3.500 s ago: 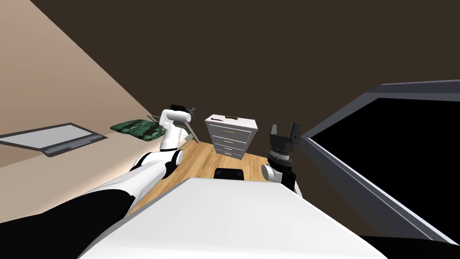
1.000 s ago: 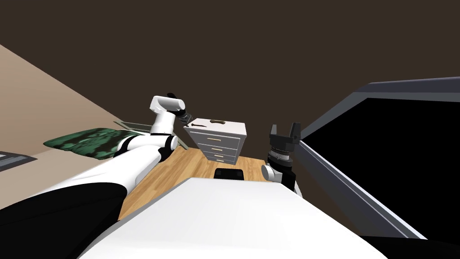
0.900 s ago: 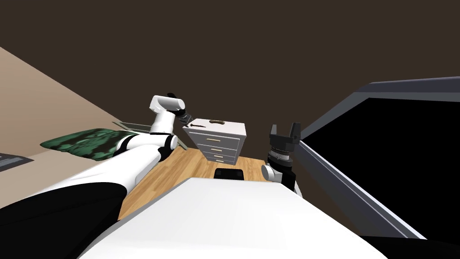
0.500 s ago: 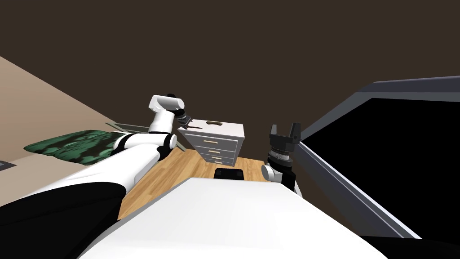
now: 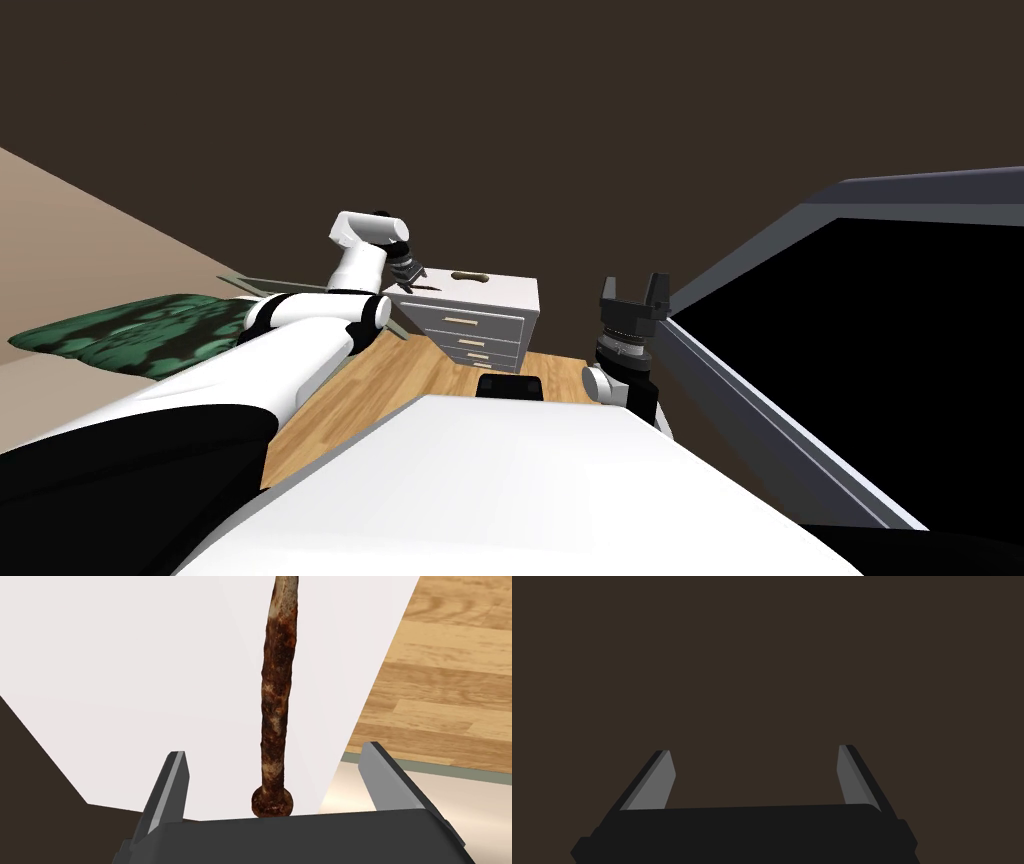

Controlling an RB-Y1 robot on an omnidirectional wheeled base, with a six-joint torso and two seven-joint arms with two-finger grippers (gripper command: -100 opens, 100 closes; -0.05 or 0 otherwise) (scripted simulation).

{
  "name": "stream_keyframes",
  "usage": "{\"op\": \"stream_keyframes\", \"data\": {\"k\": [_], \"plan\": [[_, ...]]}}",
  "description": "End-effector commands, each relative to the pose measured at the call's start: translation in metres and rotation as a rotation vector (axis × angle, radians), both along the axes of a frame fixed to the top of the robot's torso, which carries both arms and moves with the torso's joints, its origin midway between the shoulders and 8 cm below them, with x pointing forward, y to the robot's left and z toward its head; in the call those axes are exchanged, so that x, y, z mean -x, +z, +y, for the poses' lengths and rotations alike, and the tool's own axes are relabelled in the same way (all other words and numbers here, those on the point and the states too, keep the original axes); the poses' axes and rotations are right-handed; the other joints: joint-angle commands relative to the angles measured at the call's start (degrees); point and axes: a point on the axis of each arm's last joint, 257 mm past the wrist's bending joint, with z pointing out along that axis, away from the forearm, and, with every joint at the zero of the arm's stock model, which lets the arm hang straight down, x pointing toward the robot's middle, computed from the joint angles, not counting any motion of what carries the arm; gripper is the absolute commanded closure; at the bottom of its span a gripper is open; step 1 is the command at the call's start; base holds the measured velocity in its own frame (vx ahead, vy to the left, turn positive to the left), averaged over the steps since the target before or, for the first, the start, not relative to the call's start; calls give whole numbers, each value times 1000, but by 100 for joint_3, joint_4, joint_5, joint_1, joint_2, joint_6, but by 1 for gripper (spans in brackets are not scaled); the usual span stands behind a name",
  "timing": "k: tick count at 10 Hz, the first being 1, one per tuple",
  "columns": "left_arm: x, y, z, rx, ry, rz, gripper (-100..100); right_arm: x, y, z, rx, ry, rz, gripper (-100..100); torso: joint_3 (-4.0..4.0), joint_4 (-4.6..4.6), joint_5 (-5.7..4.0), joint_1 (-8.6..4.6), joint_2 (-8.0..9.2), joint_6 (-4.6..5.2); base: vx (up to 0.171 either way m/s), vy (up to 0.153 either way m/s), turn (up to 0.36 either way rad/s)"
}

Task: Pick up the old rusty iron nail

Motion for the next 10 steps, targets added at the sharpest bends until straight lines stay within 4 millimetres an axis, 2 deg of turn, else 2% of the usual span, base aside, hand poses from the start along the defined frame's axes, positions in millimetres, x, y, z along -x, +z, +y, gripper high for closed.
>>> {"op": "stream_keyframes", "data": {"k": [1, 2, 3, 4, 6, 7, 8, 10], "plan": [[9, -3, -1, 12, 1, 37, -100, 0, 0, 0, 0, 0, 0, 0, 0, 0, 0, 0, 0, 0, 45, -34, -8], [5, -1, 0, 7, 1, 23, -100, 0, 0, 0, 0, 0, 0, 0, 1, 1, 0, 4, 2, 0, 19, -12, 0], [6, -2, -1, 8, 0, 27, 0, 0, 0, 0, 0, 0, 0, 0, 6, 2, 2, 11, 11, -1, 0, 0, 0], [3, -13, -1, 8, 0, 26, -100, 0, 0, 0, 0, 0, 0, 0, 10, 4, 3, 16, 17, -1, 0, 10, -3], [0, -25, -1, 8, 0, 25, -100, 0, 0, 0, 0, 0, 0, 0, 12, 5, 6, 25, 21, -1, -4, 21, -5], [1, -20, -2, 9, 0, 27, -100, 0, 0, 0, 0, 0, 0, 0, 13, 5, 7, 28, 22, -2, -3, 11, -3], [0, -21, -2, 8, 0, 25, 100, 0, 0, 0, 0, 0, 0, 0, 14, 6, 6, 24, 23, -2, 0, 0, 0], [0, -21, -2, 8, 0, 26, 100, 0, 0, 0, 0, 0, 0, 0, 10, 4, 5, 20, 18, 1, 0, 0, 0]]}}
